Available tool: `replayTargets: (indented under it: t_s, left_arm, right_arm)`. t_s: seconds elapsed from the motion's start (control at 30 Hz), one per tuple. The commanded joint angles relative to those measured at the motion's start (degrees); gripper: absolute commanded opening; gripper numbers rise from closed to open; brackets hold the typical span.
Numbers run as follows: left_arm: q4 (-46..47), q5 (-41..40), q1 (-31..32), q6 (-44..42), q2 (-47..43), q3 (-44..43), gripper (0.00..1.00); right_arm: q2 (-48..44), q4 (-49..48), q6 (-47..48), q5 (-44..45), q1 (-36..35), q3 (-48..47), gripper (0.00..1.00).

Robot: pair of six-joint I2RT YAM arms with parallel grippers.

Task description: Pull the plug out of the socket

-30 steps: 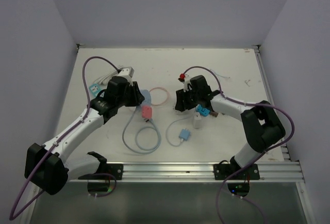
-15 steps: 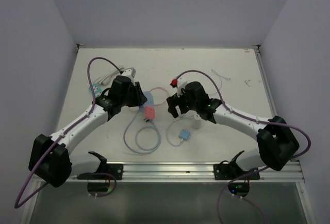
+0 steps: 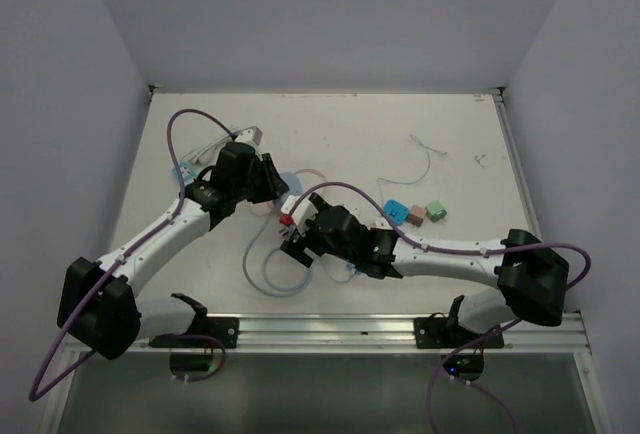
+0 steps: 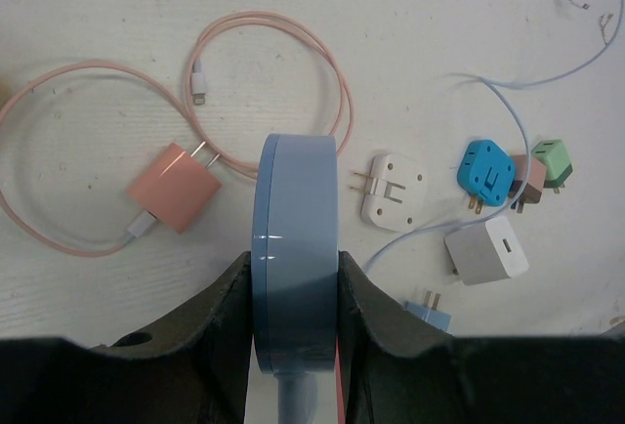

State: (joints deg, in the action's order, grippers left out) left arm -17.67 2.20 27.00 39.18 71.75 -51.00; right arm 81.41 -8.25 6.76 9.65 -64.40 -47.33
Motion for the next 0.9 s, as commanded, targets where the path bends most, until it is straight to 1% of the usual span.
replayTargets:
  t_s: [0.0, 0.13, 0.27, 0.5, 0.63, 0.77, 0.87]
  left_arm:
    - [3.0, 2.5, -0.3, 1.8, -0.4, -3.0, 0.0]
    - [2.6, 3.3, -0.3, 1.3, -1.1, -2.7, 0.0]
    - [1.5, 3.9, -0.3, -0.2, -1.4, -2.5, 0.0]
    - [-0.3, 3.4, -0.3, -2.6, -1.4, -1.7, 0.0]
    - [-1.0, 3.3, -0.3, -3.8, -1.4, -1.3, 0.0]
    - [-2.7, 2.5, -0.3, -5.4, -1.7, -1.3, 0.0]
    - [-3.3, 1.8, -0.3, -6.6, -2.0, -1.2, 0.0]
  right_arm:
    - [2.9, -4.2, 3.4, 9.9, -1.7, -3.6, 0.93]
    - [5.4, -5.9, 3.6, 14.3, -2.0, -4.5, 0.92]
    - [5.8, -6.9, 3.6, 18.5, -2.0, -5.1, 0.9]
    - [3.2, -7.8, 3.6, 19.7, -2.0, -3.0, 0.88]
    - [1.7, -8.4, 4.3, 21.8, -2.0, -1.8, 0.86]
    - [0.1, -8.2, 5.0, 22.8, -0.8, -0.9, 0.85]
    - [-1.3, -7.4, 4.8, 21.6, 0.7, -0.3, 0.84]
